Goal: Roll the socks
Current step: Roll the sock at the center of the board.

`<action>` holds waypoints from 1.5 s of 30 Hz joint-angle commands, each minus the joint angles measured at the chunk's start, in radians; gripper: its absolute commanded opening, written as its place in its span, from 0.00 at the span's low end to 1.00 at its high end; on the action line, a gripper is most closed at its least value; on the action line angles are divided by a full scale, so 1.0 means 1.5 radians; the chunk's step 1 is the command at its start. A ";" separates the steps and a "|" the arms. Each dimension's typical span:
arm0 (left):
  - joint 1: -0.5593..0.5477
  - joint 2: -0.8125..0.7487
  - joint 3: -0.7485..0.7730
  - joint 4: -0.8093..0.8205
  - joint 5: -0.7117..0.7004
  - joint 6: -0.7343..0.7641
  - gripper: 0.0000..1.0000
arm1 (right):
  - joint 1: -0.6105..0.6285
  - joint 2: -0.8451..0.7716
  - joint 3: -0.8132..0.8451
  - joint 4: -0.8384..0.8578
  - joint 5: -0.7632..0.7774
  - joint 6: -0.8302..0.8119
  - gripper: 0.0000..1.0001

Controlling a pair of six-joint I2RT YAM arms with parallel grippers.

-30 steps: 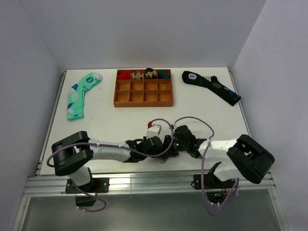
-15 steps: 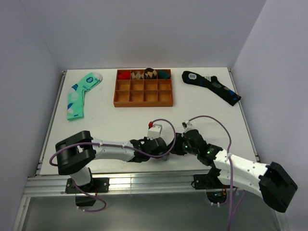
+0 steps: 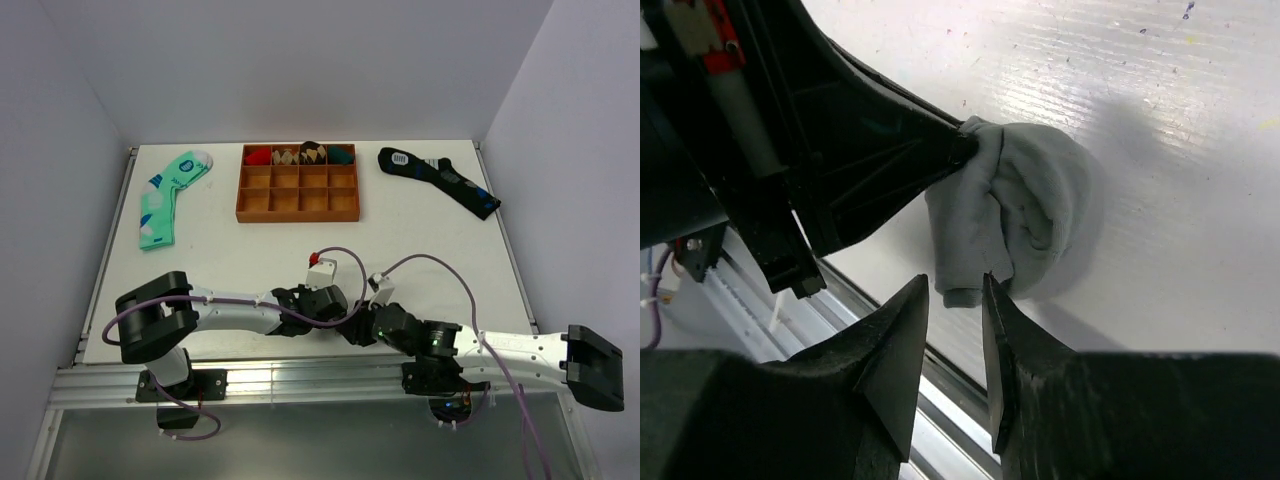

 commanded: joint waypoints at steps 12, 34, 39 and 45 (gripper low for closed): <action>-0.004 0.024 0.007 -0.102 0.019 0.032 0.00 | 0.117 0.108 0.054 0.064 0.220 -0.042 0.41; -0.003 0.033 0.017 -0.103 0.035 0.037 0.00 | 0.161 0.186 0.036 0.197 0.231 -0.087 0.44; -0.002 0.037 0.021 -0.101 0.039 0.038 0.00 | 0.167 0.213 0.036 0.198 0.234 -0.077 0.43; -0.001 0.041 0.019 -0.095 0.045 0.039 0.00 | 0.176 0.234 0.019 0.221 0.247 -0.058 0.43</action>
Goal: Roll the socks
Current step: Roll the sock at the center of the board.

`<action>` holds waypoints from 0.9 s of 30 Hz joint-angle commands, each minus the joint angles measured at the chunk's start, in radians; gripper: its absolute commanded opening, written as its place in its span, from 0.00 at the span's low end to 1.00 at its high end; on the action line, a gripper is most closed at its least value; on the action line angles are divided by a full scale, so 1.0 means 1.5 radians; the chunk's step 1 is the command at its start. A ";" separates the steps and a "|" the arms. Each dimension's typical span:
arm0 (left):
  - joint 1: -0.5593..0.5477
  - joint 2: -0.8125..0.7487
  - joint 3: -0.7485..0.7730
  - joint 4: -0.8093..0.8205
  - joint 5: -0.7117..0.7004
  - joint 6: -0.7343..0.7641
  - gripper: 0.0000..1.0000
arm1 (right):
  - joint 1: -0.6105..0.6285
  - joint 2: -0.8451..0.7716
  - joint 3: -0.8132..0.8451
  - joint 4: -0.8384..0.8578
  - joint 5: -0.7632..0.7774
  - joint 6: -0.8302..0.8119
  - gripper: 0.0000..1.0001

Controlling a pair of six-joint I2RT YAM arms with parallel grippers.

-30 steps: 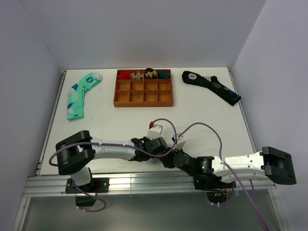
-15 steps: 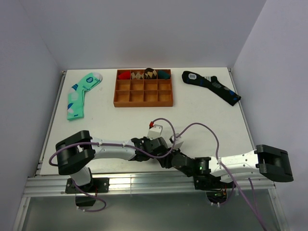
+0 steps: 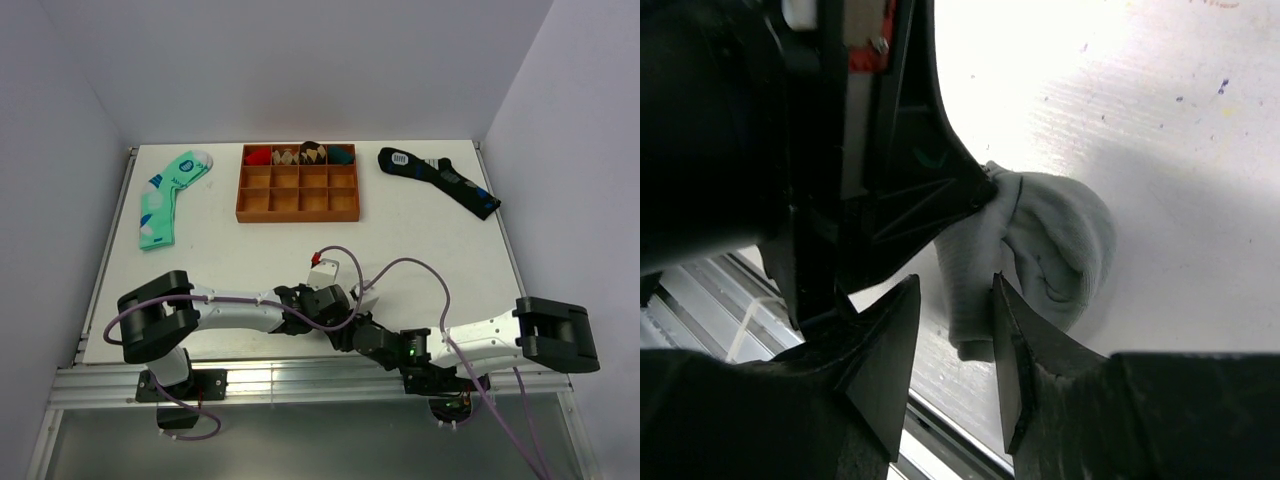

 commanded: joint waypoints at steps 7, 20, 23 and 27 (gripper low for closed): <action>0.005 0.032 -0.009 -0.037 0.048 0.022 0.00 | 0.024 0.060 0.004 0.022 0.019 0.004 0.39; 0.007 0.017 -0.029 -0.022 0.062 -0.004 0.00 | 0.024 -0.016 -0.021 -0.124 0.039 0.176 0.25; 0.007 0.011 -0.036 -0.017 0.071 -0.025 0.00 | 0.015 -0.046 -0.024 -0.194 0.013 0.225 0.22; 0.007 -0.003 -0.053 0.000 0.077 -0.047 0.02 | -0.011 -0.081 -0.043 -0.225 -0.039 0.277 0.18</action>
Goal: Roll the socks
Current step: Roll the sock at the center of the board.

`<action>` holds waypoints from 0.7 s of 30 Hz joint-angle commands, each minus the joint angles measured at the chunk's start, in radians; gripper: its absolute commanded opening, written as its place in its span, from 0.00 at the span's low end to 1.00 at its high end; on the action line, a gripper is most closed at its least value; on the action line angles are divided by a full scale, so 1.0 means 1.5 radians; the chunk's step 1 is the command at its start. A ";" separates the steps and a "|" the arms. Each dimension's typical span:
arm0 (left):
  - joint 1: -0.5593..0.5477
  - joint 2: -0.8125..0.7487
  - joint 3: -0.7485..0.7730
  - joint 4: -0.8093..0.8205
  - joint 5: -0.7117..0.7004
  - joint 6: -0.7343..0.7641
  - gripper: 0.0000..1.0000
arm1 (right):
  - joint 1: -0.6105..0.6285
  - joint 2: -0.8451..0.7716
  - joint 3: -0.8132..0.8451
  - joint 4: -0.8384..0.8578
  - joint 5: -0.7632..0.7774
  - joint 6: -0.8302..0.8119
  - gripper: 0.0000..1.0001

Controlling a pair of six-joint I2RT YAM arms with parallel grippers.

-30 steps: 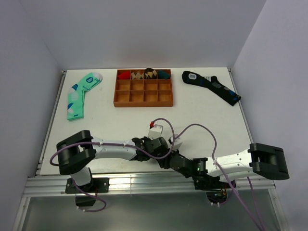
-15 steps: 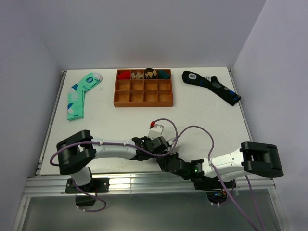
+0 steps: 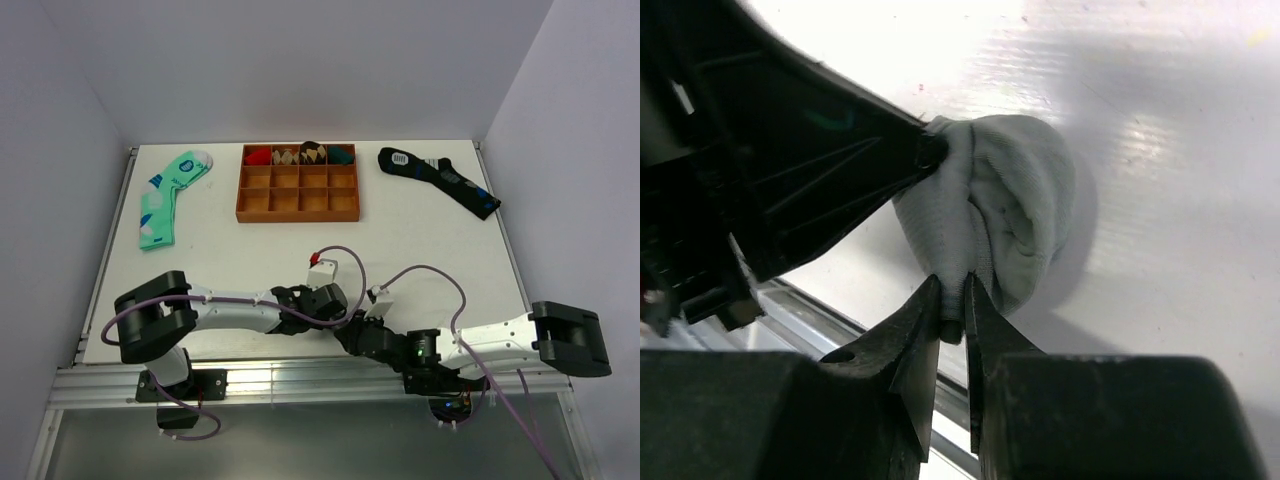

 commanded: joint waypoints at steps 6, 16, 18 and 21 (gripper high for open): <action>0.002 -0.045 -0.060 -0.027 0.017 -0.051 0.13 | -0.061 -0.091 -0.052 -0.160 -0.083 0.151 0.18; 0.012 -0.157 -0.126 0.011 -0.009 -0.081 0.30 | -0.276 0.038 -0.037 -0.043 -0.327 0.020 0.18; 0.014 -0.171 -0.140 0.020 -0.006 -0.083 0.30 | -0.295 0.100 -0.003 -0.038 -0.359 -0.017 0.18; 0.017 -0.199 -0.152 0.029 -0.009 -0.080 0.31 | -0.317 0.169 0.045 -0.027 -0.404 -0.058 0.17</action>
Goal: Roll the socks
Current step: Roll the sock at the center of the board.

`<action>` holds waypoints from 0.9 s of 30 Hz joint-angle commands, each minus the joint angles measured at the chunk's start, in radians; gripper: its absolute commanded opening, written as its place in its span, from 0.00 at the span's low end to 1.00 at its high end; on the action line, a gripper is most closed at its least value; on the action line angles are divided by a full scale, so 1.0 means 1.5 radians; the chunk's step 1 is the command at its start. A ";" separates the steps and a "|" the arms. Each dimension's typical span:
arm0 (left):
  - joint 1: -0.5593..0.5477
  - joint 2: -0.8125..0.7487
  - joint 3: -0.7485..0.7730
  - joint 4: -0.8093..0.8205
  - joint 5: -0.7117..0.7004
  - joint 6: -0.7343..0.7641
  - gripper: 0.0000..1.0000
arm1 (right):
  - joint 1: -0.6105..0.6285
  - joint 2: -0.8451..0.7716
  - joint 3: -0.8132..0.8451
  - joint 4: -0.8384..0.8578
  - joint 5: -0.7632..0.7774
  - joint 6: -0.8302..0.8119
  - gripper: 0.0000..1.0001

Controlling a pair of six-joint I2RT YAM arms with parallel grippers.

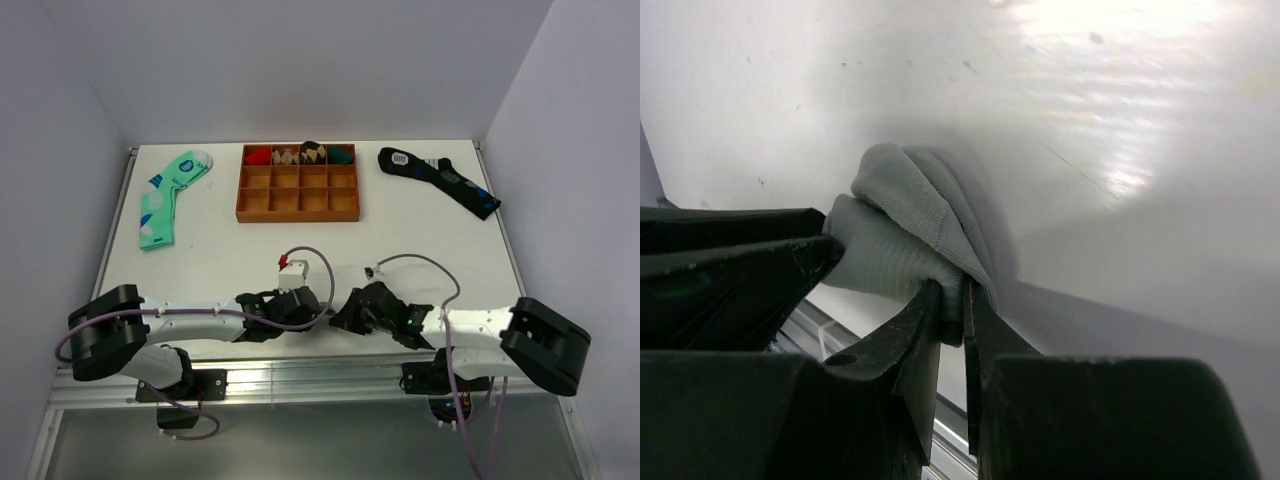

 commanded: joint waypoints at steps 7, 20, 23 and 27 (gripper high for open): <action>0.013 -0.083 -0.046 0.046 -0.013 0.014 0.37 | -0.078 0.158 0.084 -0.066 -0.158 -0.174 0.17; 0.031 -0.188 -0.204 0.272 -0.023 0.050 0.44 | -0.143 0.256 0.252 -0.265 -0.275 -0.324 0.17; 0.030 -0.215 -0.251 0.350 -0.021 0.071 0.45 | -0.151 0.267 0.280 -0.318 -0.292 -0.360 0.16; 0.030 -0.267 -0.301 0.425 -0.018 0.108 0.47 | -0.168 0.291 0.313 -0.366 -0.303 -0.394 0.17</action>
